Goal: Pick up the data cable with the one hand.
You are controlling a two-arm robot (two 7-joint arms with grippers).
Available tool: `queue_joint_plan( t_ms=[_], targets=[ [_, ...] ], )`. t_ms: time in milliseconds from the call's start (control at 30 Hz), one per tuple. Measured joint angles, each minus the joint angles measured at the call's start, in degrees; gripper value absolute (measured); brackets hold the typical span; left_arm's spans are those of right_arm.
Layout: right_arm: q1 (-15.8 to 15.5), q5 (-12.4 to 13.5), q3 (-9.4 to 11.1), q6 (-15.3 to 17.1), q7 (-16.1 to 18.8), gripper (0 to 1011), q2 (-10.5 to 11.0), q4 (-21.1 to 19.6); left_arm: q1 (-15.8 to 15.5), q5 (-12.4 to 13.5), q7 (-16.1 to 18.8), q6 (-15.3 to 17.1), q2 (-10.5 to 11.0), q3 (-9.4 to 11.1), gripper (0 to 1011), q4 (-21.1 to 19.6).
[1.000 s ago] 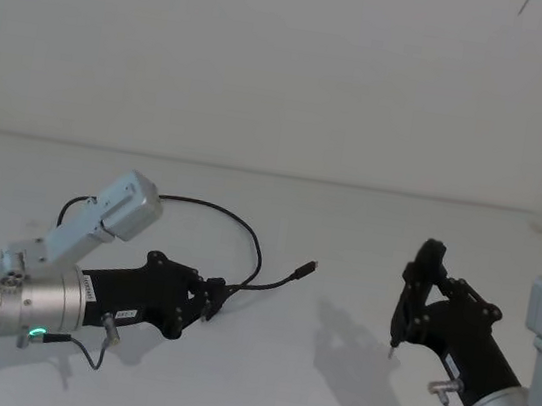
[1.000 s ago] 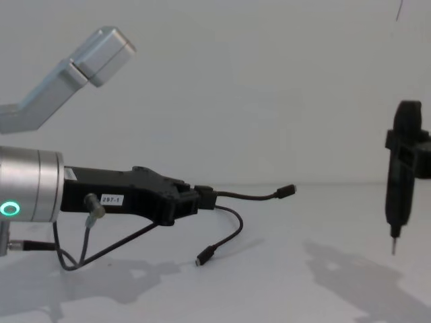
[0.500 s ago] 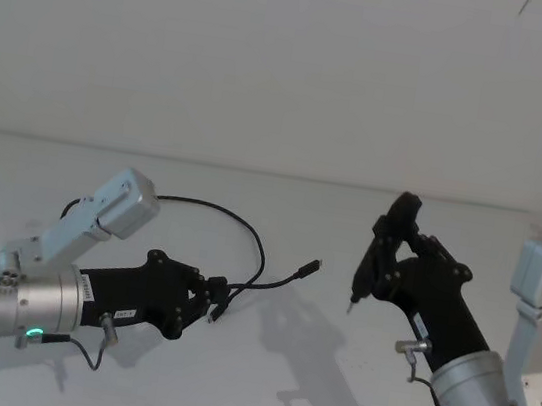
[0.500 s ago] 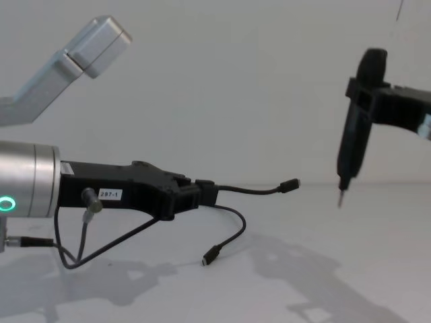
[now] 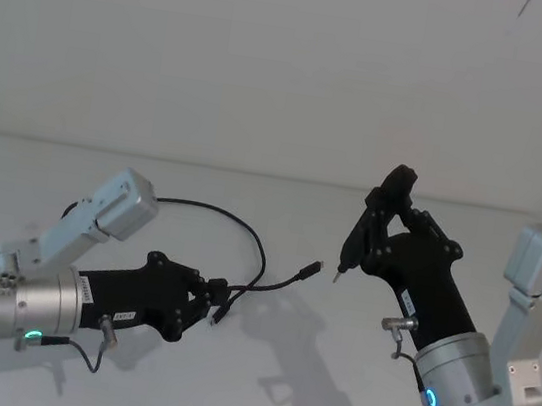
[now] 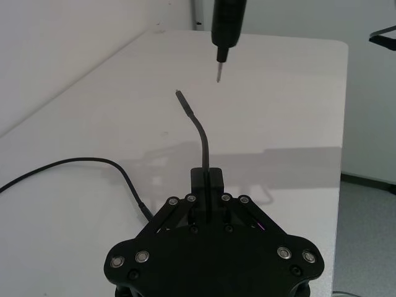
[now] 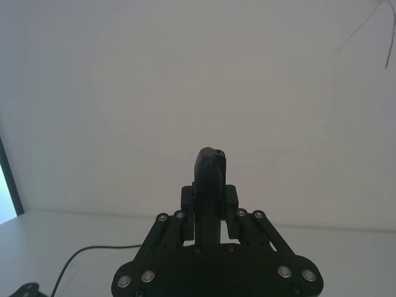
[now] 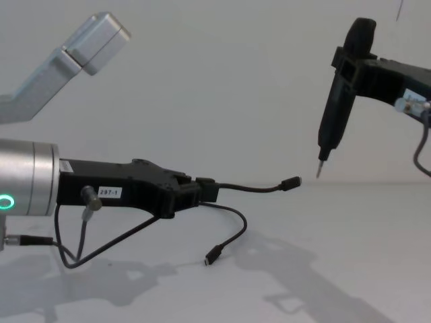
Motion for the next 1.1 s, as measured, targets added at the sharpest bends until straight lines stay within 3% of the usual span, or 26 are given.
queue_joint_plan(
  t_ms=[433, 1100],
  targets=[
    [2.81, -2.39, -0.46, -4.25, -0.49, 279, -2.85, 5.84, 0.06, -0.07, 0.00, 0.00, 0.07, -0.05, 41, -0.13],
    [6.22, -5.00, -0.27, -7.23, -1.19, 279, -5.75, 13.02, 0.08, -0.11, 0.01, -0.01, 0.08, -0.05, 41, -0.19]
  ],
)
